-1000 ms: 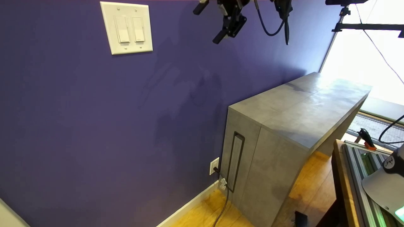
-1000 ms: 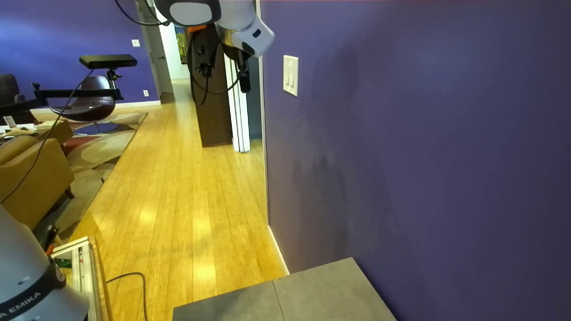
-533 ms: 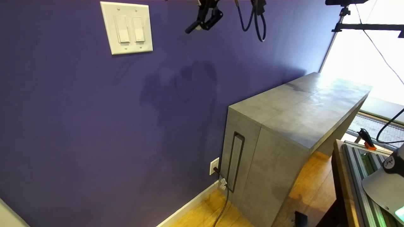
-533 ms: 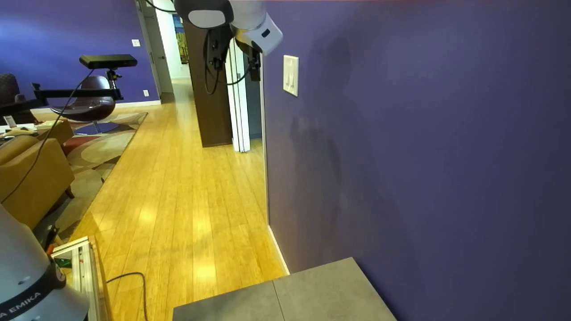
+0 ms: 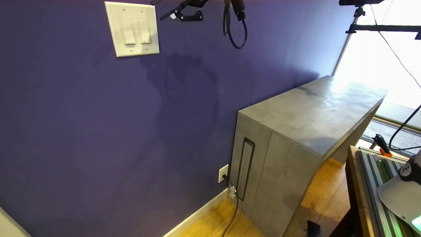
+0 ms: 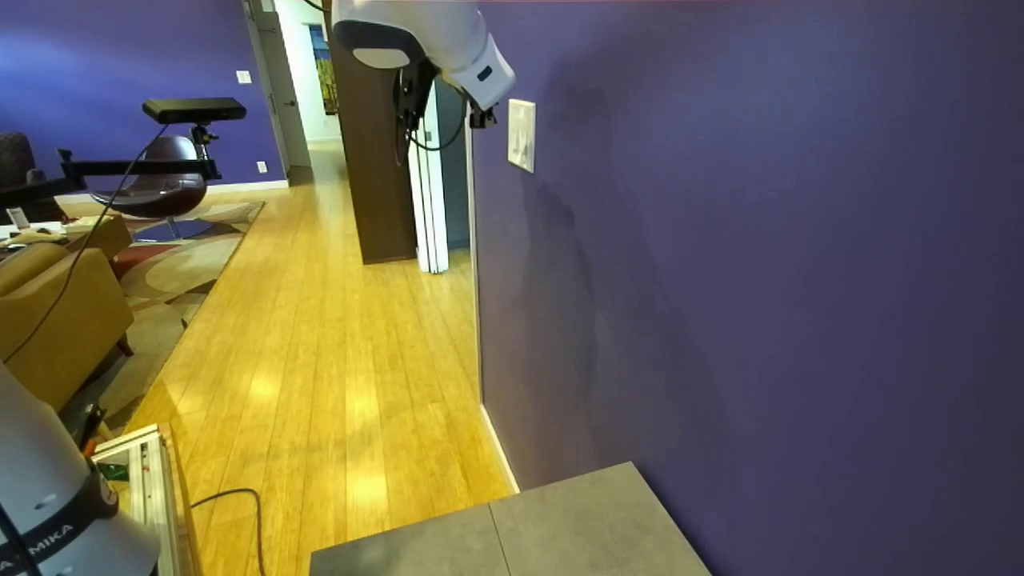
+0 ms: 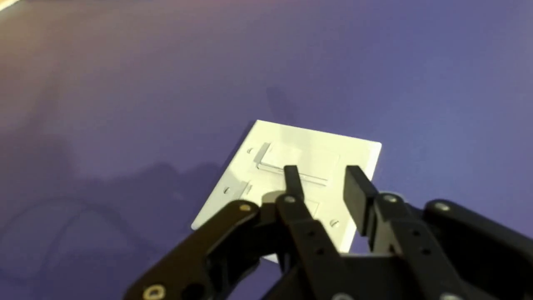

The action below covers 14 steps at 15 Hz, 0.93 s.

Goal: Push the right light switch downwards

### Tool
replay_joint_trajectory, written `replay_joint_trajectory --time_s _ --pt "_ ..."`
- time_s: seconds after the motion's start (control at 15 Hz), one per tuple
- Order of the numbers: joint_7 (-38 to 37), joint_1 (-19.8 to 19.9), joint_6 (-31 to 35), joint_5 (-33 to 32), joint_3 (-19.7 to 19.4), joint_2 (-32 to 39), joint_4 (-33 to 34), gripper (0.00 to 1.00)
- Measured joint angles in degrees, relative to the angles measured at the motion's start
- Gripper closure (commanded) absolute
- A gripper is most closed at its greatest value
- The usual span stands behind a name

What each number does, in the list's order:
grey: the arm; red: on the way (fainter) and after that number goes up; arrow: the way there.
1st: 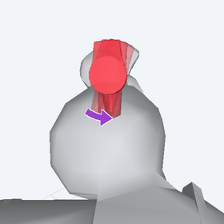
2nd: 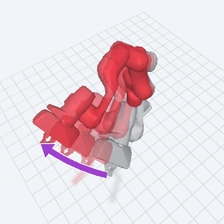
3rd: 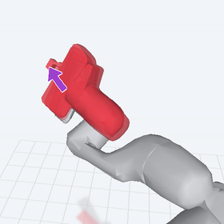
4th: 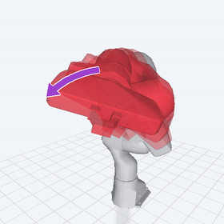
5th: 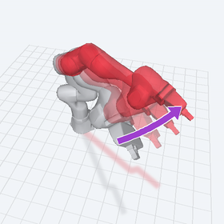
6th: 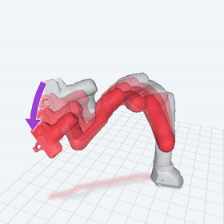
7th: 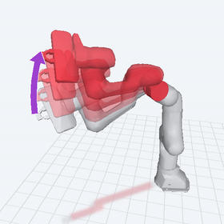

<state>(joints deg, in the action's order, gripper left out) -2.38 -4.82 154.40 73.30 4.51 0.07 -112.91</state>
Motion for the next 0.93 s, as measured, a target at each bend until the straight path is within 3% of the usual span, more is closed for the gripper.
replay_joint_trajectory --time_s 0.33,0.93 --pt "5.24 -0.11 3.8 7.35 0.94 3.35 2.48 1.0" --pt "12.87 0.0 4.9 14.23 0.94 6.44 4.41 1.0"
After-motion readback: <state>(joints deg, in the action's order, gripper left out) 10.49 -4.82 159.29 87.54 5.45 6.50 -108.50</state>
